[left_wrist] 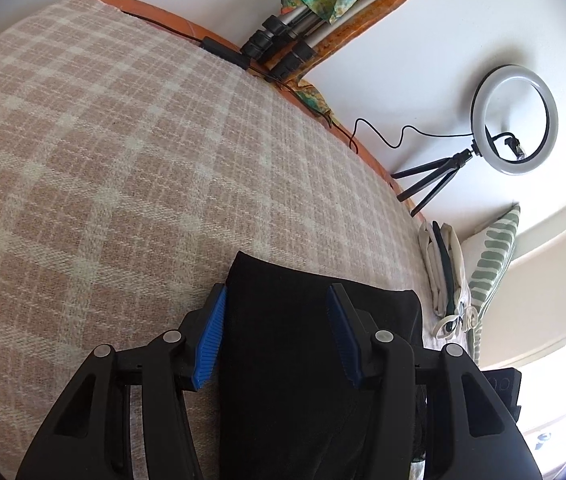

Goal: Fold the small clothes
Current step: 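Lift the bundle with both tools and carry it toward the white tote bag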

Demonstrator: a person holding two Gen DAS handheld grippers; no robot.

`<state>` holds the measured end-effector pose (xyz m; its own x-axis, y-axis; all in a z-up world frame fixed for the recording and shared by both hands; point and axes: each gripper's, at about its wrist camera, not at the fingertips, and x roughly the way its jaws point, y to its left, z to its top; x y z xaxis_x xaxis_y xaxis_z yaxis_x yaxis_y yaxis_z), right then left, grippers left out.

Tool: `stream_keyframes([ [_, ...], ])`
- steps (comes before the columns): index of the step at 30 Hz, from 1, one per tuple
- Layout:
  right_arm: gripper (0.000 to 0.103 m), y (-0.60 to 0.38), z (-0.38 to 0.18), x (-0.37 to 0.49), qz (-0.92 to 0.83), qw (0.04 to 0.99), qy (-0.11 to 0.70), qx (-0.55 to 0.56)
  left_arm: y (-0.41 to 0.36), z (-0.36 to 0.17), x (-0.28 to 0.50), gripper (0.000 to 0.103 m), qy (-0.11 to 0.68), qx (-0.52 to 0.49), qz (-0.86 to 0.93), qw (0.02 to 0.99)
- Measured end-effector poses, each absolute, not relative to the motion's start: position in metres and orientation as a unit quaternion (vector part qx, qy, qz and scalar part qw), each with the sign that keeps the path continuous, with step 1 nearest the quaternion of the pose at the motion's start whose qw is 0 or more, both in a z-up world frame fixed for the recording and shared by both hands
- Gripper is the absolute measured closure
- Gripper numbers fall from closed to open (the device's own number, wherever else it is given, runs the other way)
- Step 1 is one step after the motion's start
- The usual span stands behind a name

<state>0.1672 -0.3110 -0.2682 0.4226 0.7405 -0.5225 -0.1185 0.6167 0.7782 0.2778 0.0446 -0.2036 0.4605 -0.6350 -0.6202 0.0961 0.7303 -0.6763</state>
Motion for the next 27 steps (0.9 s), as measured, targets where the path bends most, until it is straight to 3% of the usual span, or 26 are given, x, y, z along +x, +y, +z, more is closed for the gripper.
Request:
stream_keyframes([
  [3, 0.056, -0.302, -0.268, 0.169, 0.278, 0.774, 0.464, 0.328, 0.035, -0.202, 0.280, 0.057, 0.466, -0.270, -0.232, 0.810],
  [4, 0.063, -0.301, -0.270, 0.168, 0.277, 0.774, 0.467, 0.326, 0.033, -0.201, 0.281, 0.059, 0.464, -0.266, -0.230, 0.813],
  [5, 0.072, -0.297, -0.271, 0.170, 0.274, 0.773, 0.472, 0.323, 0.031, -0.201, 0.282, 0.070, 0.467, -0.259, -0.230, 0.814],
  [6, 0.078, -0.295, -0.271, 0.171, 0.267, 0.775, 0.478, 0.315, 0.027, -0.202, 0.283, 0.089, 0.474, -0.252, -0.233, 0.811],
  [7, 0.090, -0.293, -0.272, 0.170, 0.260, 0.779, 0.482, 0.306, 0.024, -0.203, 0.283, 0.096, 0.479, -0.244, -0.234, 0.810],
  [11, 0.094, -0.287, -0.262, 0.161, 0.241, 0.799, 0.479, 0.271, 0.020, -0.195, 0.275, 0.097, 0.461, -0.228, -0.224, 0.828],
  [27, 0.095, -0.274, -0.199, 0.130, 0.217, 0.859, 0.442, 0.137, -0.008, -0.129, 0.251, 0.099, 0.397, -0.191, -0.264, 0.858],
])
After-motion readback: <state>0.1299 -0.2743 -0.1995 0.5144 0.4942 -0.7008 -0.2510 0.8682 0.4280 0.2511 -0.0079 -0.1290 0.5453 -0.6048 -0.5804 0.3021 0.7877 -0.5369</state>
